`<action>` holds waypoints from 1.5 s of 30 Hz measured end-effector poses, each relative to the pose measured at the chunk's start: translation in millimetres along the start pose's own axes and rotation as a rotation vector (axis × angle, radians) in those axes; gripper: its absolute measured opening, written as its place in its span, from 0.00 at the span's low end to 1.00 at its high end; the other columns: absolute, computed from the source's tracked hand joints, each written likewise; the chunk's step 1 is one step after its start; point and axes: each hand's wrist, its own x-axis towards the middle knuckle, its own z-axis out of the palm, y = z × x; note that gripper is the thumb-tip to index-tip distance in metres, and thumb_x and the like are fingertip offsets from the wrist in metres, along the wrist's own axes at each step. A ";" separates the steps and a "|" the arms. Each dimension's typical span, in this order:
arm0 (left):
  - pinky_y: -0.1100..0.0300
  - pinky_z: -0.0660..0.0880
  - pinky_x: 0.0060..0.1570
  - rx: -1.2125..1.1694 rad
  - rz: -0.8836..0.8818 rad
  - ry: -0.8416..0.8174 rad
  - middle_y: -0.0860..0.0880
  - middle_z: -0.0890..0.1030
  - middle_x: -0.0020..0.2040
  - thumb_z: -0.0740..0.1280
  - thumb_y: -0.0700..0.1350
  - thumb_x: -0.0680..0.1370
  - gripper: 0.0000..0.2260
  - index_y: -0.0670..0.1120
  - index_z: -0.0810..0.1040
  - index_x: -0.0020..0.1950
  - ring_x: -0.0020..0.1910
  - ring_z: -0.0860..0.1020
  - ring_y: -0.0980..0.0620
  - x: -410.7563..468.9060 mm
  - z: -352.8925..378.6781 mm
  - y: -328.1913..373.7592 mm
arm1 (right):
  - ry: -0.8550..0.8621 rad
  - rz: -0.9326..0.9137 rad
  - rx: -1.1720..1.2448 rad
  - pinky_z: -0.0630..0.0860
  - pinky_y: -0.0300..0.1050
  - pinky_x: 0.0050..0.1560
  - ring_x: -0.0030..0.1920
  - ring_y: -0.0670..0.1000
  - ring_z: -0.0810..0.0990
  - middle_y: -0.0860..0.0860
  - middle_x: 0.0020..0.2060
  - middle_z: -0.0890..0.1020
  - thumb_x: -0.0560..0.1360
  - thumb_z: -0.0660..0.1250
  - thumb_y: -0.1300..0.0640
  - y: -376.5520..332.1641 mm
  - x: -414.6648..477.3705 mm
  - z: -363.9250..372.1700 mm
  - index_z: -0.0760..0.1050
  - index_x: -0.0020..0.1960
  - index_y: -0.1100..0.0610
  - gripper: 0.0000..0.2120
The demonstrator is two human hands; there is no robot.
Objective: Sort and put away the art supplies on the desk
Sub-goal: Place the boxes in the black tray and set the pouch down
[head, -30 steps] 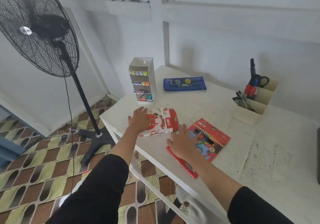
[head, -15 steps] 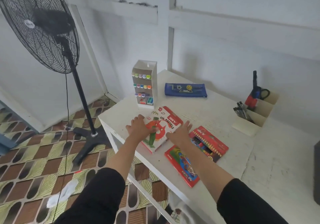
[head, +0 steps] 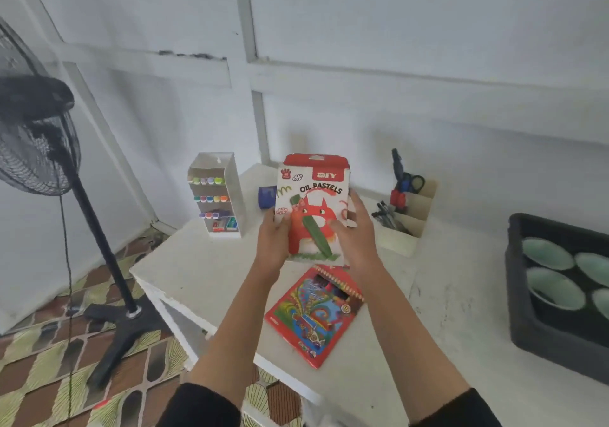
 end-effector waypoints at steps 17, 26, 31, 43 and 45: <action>0.48 0.81 0.49 -0.118 -0.302 -0.649 0.49 0.81 0.56 0.62 0.45 0.81 0.13 0.49 0.69 0.65 0.47 0.83 0.49 -174.4 351.7 19.4 | 0.701 0.014 -0.455 0.77 0.40 0.51 0.58 0.48 0.75 0.51 0.64 0.71 0.78 0.63 0.56 -10.2 -74.0 -387.4 0.66 0.69 0.51 0.19; 0.50 0.81 0.49 -0.035 -0.475 -0.747 0.45 0.81 0.54 0.62 0.43 0.81 0.15 0.44 0.69 0.68 0.46 0.83 0.49 -243.5 478.5 -4.4 | 0.611 0.229 -1.029 0.53 0.63 0.71 0.73 0.49 0.60 0.47 0.71 0.66 0.79 0.61 0.53 33.6 -111.5 -524.4 0.67 0.70 0.48 0.19; 0.53 0.80 0.45 -0.025 -0.611 -0.746 0.45 0.80 0.49 0.62 0.41 0.81 0.12 0.43 0.71 0.64 0.42 0.81 0.48 -254.9 531.4 -4.0 | 0.488 0.305 -1.139 0.42 0.70 0.69 0.76 0.51 0.52 0.47 0.73 0.63 0.80 0.59 0.53 34.9 -102.1 -566.8 0.65 0.71 0.47 0.20; 0.59 0.78 0.35 0.114 -0.600 -0.615 0.45 0.80 0.48 0.61 0.42 0.81 0.10 0.42 0.73 0.62 0.37 0.80 0.50 -256.2 591.1 -17.0 | 0.116 0.427 -1.512 0.34 0.78 0.61 0.77 0.54 0.44 0.48 0.77 0.52 0.78 0.51 0.37 43.8 -74.0 -614.7 0.52 0.76 0.46 0.29; 0.61 0.76 0.32 0.126 -0.603 -0.616 0.45 0.80 0.48 0.61 0.41 0.81 0.11 0.42 0.72 0.62 0.36 0.79 0.51 -256.2 591.4 -16.5 | 0.123 0.436 -1.532 0.34 0.78 0.61 0.77 0.54 0.44 0.49 0.77 0.52 0.78 0.50 0.37 44.9 -69.9 -613.6 0.52 0.76 0.47 0.29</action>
